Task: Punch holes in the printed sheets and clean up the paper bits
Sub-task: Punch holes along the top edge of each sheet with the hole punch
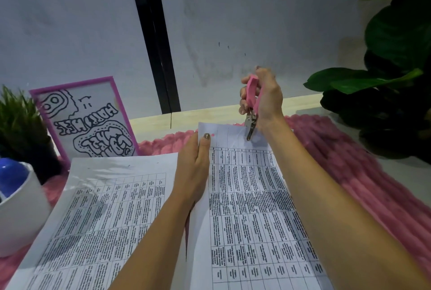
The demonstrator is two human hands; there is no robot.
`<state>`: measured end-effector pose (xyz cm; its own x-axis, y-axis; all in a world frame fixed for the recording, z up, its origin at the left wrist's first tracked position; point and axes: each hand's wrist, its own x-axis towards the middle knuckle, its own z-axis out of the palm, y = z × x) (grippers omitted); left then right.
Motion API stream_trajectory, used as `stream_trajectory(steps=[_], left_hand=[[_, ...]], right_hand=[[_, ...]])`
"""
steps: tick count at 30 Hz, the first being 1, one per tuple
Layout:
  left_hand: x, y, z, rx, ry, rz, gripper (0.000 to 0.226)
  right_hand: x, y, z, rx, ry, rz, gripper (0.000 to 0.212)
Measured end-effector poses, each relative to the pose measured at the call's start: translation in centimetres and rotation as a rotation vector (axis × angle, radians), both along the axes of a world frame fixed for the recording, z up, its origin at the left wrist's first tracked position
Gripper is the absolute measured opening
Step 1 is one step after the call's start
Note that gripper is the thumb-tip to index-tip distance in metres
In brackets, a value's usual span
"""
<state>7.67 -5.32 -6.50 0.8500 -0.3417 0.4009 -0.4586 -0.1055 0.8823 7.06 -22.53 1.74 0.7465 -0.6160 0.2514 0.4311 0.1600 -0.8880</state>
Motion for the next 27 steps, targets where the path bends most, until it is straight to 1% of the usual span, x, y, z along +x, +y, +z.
stream_trajectory(steps=[6, 12, 14, 16, 18, 21, 25, 27], left_hand=[[-0.16, -0.01, 0.27, -0.006, -0.009, 0.018, 0.033], [-0.10, 0.02, -0.02, -0.012, -0.010, 0.004, 0.032], [-0.14, 0.10, 0.18, -0.045, 0.039, -0.004, 0.025], [0.03, 0.35, 0.49, -0.111, 0.165, -0.065, 0.010], [0.28, 0.68, 0.73, -0.117, 0.262, -0.182, 0.018], [0.44, 0.87, 0.82, -0.075, 0.261, -0.265, 0.021], [0.17, 0.59, 0.64, -0.115, 0.319, -0.221, 0.007], [0.11, 0.37, 0.50, -0.151, 0.346, -0.189, 0.011]], right_hand=[[-0.04, 0.07, -0.08, 0.061, -0.022, 0.002, 0.036], [-0.10, 0.16, -0.13, 0.056, -0.031, -0.035, 0.029], [-0.16, 0.24, -0.03, 0.070, -0.037, -0.029, 0.024], [-0.20, 0.20, 0.00, 0.079, -0.043, -0.027, 0.020], [-0.19, 0.16, -0.15, 0.084, -0.042, -0.026, 0.017], [-0.04, 0.26, -0.51, 0.083, -0.028, -0.020, 0.017], [0.13, 0.44, -0.73, 0.056, -0.018, -0.019, 0.016], [0.13, 0.66, -0.86, 0.042, -0.016, -0.038, 0.016]])
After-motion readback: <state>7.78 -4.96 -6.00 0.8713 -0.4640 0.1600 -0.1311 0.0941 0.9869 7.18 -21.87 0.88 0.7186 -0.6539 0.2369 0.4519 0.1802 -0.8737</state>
